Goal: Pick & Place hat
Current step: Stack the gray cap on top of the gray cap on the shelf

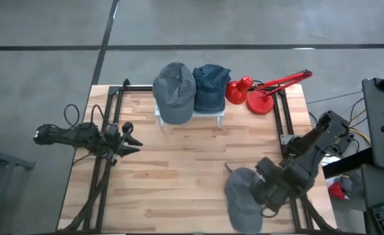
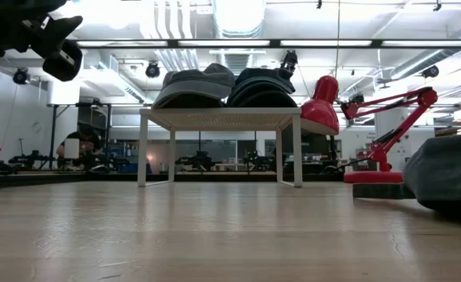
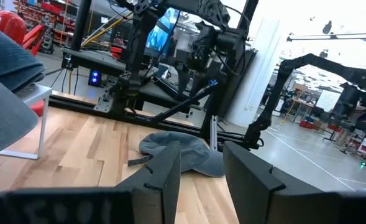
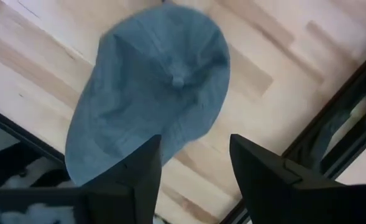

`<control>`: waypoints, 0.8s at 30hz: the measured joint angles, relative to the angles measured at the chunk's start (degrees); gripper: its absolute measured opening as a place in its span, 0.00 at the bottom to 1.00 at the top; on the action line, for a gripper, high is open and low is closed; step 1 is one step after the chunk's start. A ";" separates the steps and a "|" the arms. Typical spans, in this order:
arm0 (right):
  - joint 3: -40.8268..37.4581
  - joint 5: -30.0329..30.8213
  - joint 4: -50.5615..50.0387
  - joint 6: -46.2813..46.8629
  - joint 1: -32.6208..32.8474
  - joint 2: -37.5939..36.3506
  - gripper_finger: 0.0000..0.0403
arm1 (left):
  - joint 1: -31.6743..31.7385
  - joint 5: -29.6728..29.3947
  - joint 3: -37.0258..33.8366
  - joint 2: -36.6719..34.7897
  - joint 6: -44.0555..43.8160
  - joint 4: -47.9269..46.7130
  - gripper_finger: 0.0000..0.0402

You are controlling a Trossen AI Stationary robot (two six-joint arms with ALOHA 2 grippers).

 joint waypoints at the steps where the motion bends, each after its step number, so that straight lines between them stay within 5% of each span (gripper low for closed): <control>1: -1.13 -0.09 0.99 1.62 0.77 -0.56 0.47 | 0.00 -0.02 0.00 0.00 -0.02 0.00 0.31; 15: -17.17 -6.03 17.46 13.97 2.74 -2.05 0.78 | 0.01 -1.31 -0.02 0.02 -0.06 0.00 0.31; 24: -29.06 -5.95 31.36 19.22 2.71 -2.01 0.80 | 0.01 -1.46 -0.02 0.02 -0.06 0.00 0.31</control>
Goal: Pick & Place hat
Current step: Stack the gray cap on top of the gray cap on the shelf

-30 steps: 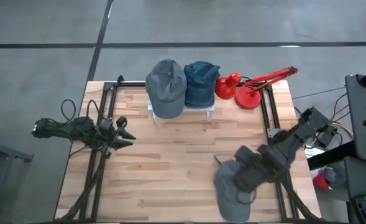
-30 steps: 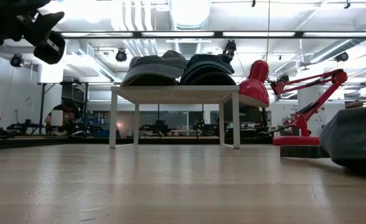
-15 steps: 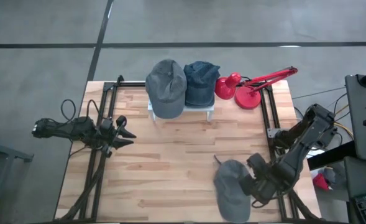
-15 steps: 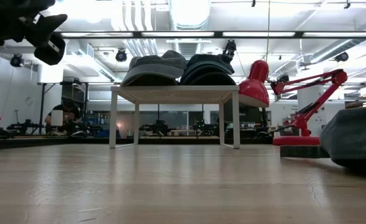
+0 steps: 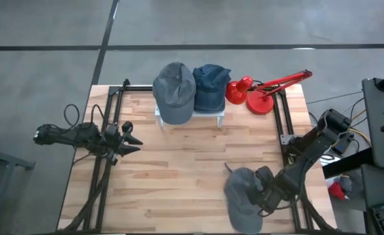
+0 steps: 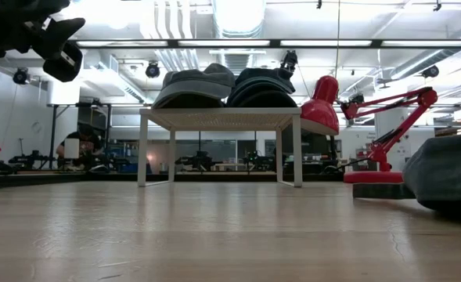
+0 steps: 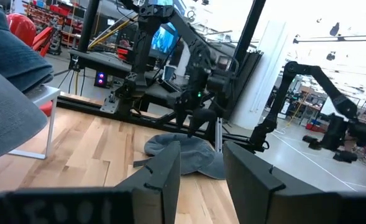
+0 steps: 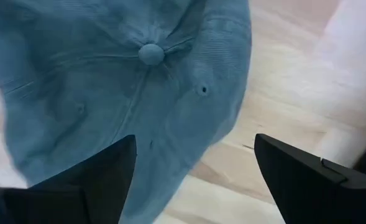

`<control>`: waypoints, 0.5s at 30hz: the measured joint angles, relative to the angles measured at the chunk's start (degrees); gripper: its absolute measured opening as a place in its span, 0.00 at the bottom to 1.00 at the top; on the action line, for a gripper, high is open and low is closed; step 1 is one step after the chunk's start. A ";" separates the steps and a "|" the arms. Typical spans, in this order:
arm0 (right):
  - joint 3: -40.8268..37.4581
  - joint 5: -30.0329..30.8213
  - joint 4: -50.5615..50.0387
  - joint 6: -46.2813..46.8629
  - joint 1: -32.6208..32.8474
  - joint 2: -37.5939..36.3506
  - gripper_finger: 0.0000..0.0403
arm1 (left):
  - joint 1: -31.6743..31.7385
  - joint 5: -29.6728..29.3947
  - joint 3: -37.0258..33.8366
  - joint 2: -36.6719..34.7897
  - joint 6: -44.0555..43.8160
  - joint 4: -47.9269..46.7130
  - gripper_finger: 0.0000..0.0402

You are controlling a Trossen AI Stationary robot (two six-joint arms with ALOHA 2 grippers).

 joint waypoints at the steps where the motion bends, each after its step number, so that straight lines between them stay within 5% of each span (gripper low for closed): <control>1: -1.34 0.00 1.55 0.42 0.00 0.00 0.79 | 0.01 0.00 0.00 0.00 0.00 0.00 0.31; 9: -9.12 -0.26 9.50 1.65 0.00 0.02 0.71 | 0.00 0.00 0.00 0.00 0.00 0.02 0.31; 15: -10.95 -0.29 11.31 2.05 0.00 0.04 0.46 | -0.01 -0.02 0.00 0.00 -0.32 0.02 0.31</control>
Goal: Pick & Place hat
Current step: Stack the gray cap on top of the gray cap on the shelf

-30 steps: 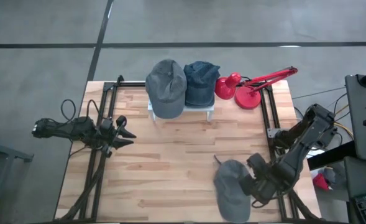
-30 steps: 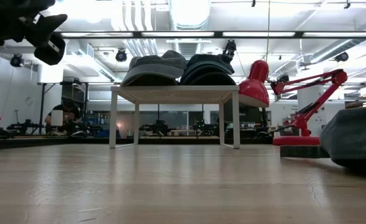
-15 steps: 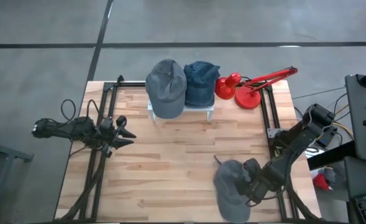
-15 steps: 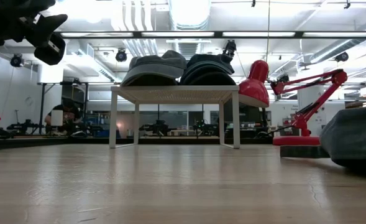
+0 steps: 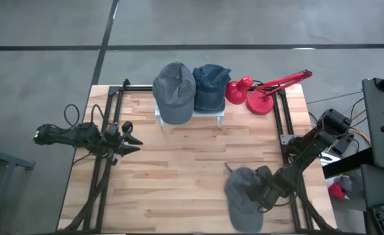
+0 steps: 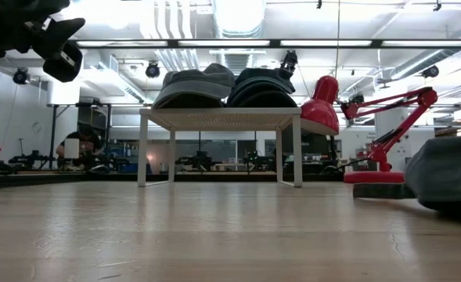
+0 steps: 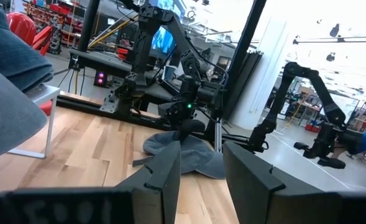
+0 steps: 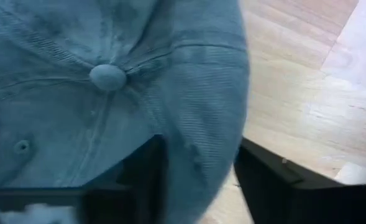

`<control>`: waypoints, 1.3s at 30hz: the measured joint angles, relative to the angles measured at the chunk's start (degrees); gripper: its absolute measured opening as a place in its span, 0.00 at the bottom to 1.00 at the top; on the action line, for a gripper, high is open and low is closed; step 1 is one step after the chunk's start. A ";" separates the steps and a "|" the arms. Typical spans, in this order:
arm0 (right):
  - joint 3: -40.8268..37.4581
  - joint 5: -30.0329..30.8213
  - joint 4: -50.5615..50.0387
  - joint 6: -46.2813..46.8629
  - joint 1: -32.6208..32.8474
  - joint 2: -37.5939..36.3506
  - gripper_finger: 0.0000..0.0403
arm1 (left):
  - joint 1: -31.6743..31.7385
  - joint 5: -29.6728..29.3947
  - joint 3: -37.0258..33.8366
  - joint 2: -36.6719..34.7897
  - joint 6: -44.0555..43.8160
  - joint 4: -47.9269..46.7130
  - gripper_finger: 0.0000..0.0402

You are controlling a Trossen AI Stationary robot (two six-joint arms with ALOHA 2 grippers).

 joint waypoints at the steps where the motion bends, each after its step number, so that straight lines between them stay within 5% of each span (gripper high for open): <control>1: -0.02 -0.01 0.02 -0.02 0.00 0.00 0.41 | 0.01 0.00 0.00 0.00 -0.20 -0.02 0.31; 7: 0.36 0.26 0.29 -1.93 -0.02 0.00 0.08 | 0.00 0.02 0.00 0.00 -4.19 0.00 0.31; 9: 1.30 0.97 0.34 -4.20 -0.02 0.00 0.04 | 0.00 0.00 0.00 0.00 -5.72 0.00 0.31; 24: 22.54 27.59 -1.86 -39.11 -7.61 0.00 0.02 | 0.01 -0.85 -0.02 1.29 -11.85 2.86 0.31; 32: 34.15 34.83 -4.66 -58.46 -16.67 0.00 0.02 | 0.00 -0.83 -0.02 6.10 -15.13 9.78 0.31; 39: 41.77 35.03 -4.65 -66.45 -22.75 0.00 0.02 | 0.00 -0.82 1.08 9.38 -12.61 14.30 0.31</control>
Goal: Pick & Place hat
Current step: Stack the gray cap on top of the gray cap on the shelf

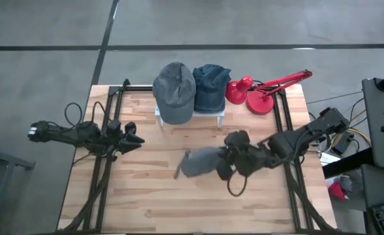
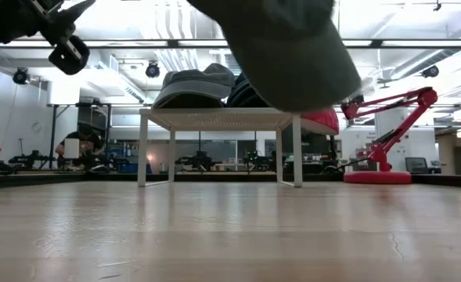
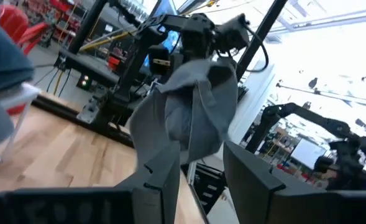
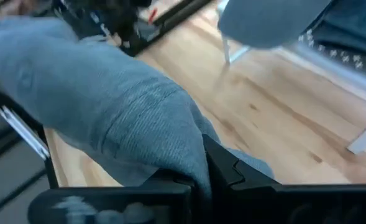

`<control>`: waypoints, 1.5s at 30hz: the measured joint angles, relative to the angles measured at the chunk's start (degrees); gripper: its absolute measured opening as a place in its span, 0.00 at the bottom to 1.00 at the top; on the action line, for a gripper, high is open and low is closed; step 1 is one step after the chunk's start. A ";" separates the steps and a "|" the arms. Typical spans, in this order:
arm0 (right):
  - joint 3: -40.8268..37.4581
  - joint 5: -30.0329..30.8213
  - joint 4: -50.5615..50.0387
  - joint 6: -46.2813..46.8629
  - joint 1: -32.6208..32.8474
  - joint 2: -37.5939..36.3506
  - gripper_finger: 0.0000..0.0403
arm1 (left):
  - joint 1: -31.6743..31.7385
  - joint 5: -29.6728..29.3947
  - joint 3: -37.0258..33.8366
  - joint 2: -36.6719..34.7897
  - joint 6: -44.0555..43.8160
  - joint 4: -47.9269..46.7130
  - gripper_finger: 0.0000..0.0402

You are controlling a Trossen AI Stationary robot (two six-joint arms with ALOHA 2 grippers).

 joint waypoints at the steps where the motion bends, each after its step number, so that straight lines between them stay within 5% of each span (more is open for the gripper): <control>1: 0.85 0.00 -0.01 0.15 -0.69 0.00 0.02 | -0.02 0.02 0.53 0.48 0.98 0.03 0.31; 7: 4.20 0.74 3.03 2.09 -4.44 0.00 0.02 | -0.02 0.21 4.80 4.09 9.08 0.14 0.31; 24: 4.50 1.23 32.64 -7.53 -12.99 0.20 0.02 | -0.02 1.75 19.02 17.55 29.04 0.24 0.31; 32: 4.47 0.85 36.59 -7.54 -14.44 0.20 0.02 | -0.01 -3.31 25.19 24.41 38.67 0.23 0.31; 45: 4.46 0.87 37.56 -7.70 -15.19 0.17 0.02 | -0.23 -10.28 31.55 31.53 39.63 -1.15 0.31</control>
